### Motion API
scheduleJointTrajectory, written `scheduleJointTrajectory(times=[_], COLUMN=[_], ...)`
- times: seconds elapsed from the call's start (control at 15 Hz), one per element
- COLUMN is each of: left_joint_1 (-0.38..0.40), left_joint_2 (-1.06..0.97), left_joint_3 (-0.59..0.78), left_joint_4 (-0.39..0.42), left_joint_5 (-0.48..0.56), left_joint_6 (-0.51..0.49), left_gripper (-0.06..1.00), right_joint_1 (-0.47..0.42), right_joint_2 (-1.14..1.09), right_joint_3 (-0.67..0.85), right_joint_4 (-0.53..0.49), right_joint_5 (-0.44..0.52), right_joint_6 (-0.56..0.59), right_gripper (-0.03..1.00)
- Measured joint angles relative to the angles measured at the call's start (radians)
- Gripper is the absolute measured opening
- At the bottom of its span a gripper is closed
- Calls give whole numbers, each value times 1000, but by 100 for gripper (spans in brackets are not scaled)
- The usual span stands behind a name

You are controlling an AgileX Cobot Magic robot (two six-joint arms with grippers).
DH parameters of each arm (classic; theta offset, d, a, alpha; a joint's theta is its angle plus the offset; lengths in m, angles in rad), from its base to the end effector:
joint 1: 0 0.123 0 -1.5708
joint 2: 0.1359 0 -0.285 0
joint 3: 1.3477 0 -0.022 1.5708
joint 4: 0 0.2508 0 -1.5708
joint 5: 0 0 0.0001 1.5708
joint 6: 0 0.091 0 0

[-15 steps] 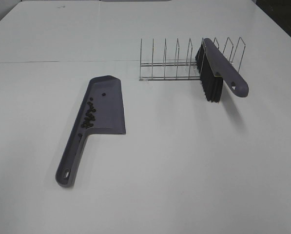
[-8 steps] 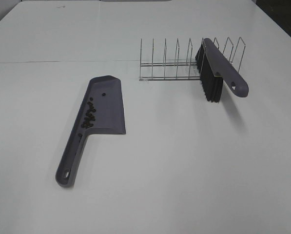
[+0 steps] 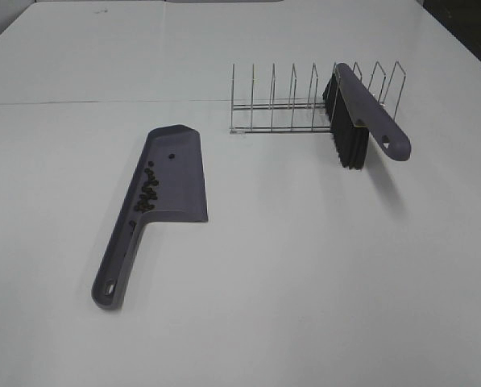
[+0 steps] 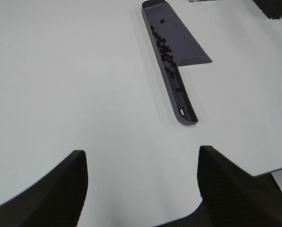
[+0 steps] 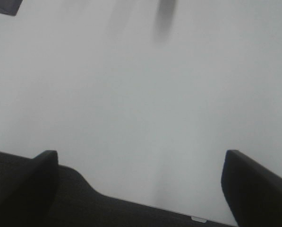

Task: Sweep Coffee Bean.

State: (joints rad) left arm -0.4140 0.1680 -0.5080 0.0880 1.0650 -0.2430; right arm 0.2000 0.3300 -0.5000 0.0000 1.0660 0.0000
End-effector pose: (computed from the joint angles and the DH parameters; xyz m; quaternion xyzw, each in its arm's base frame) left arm 0.0212 -0.0017 0.2782 0.0779 0.8889 -0.1034 0.4395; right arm 0.0442 0.0090 0.2702 -0.0927 0.9237 0.0371 0.3700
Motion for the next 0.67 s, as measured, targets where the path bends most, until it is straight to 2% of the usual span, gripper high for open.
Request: scheduleJointTrajectory(times=[0.13,0.27,0.47,0.67], left_joint_1=[4,49,197,302], left_joint_2=[-1,-18,-124,-171], left_joint_3=[0,0,0,0], left_joint_4=[-1,-2,-2,-1], left_joint_5=[0,0,0,0], left_joint_6=[0,0,0,1], left_gripper=[63,63,63,63], right_joint_1=[-30,-94,-213,-226], right_joint_2=[-29,-85,-217,-330], right_joint_3=[0,0,0,0], right_joint_4=[11,12,12,13], right_joint_5=[-3,-4,-4,-4], right_joint_6=[0,0,0,-7], right_gripper=[82,82,83,83])
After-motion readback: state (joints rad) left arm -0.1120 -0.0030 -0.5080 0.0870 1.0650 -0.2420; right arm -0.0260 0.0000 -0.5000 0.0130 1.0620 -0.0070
